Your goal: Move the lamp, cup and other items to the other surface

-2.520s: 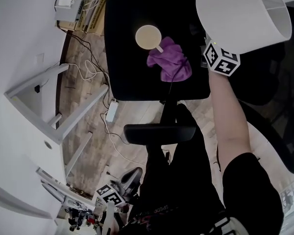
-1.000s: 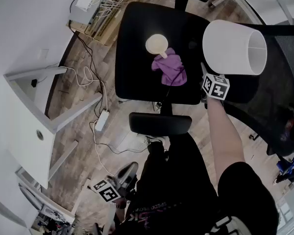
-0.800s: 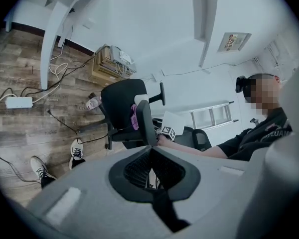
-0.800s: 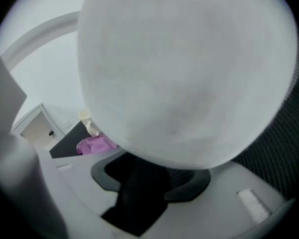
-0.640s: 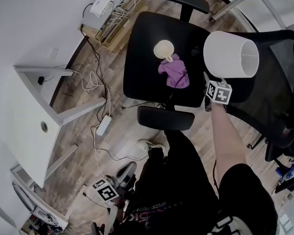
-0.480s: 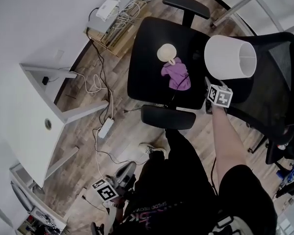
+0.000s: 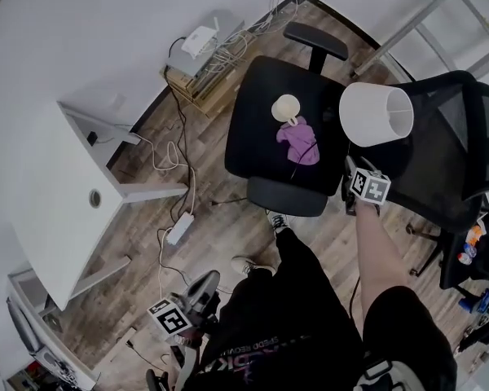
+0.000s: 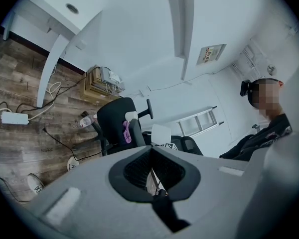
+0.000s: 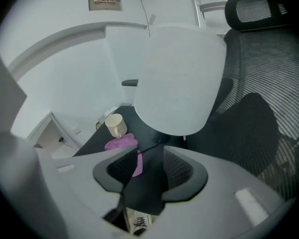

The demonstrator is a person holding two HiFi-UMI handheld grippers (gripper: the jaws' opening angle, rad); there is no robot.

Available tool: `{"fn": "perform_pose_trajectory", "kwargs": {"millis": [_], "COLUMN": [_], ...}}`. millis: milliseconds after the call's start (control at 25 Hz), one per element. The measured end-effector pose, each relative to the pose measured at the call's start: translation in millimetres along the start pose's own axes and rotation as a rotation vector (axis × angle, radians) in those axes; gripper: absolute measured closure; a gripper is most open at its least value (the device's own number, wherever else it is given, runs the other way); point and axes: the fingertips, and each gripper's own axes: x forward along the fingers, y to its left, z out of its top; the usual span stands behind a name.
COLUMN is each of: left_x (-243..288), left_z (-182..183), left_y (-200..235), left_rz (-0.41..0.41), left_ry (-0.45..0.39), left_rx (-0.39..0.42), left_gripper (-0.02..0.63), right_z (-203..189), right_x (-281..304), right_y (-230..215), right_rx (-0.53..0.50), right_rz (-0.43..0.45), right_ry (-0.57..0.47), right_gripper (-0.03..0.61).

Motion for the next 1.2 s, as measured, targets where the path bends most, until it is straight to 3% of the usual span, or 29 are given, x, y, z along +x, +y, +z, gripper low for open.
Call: {"fn": "perform_pose_trajectory", "kwargs": {"millis": [120,240,440,600,720,880,1040,1200], "left_x": [-13,-29,-61,-106,-141,-184,-218,-243], "left_z": [1,3,10,22,29,24,6,-14], "left_y": [-4,-10,-12,-13,-10,-5,-5,0], "left_rz": [-0.008,-0.006,0.009,0.006,0.015,0.039,0.049,0.053], "left_ry": [-0.034,-0.092,-0.176,-0.275,-0.384,-0.489,-0.551,-0.62], "left_rx": [0.02,0.046,0.082,0.103,0.112,0.092,0.07,0.054], "left_gripper": [0.619,0.619,0.62,0.619,0.62,0.62,0.62,0.619], "right_z": [12,35,60,53,13,-62,-127,-183], "right_x": [-21,-46,-100,-153,-199,-271,-345,-409], "right_y": [21,61,167,305,412,509,566,577], "right_rx": [0.015,0.005,-0.1,-0.195,-0.29,-0.442,-0.527,-0.674], "right_rz": [0.101,0.249,0.545,0.825,1.065,1.297,1.485,1.629], "right_ry": [-0.047,-0.098,-0.139,-0.115,-0.013,0.11,0.217,0.311], "right_gripper": [0.47,0.578,0.578,0.578,0.577,0.577,0.575,0.575]}}
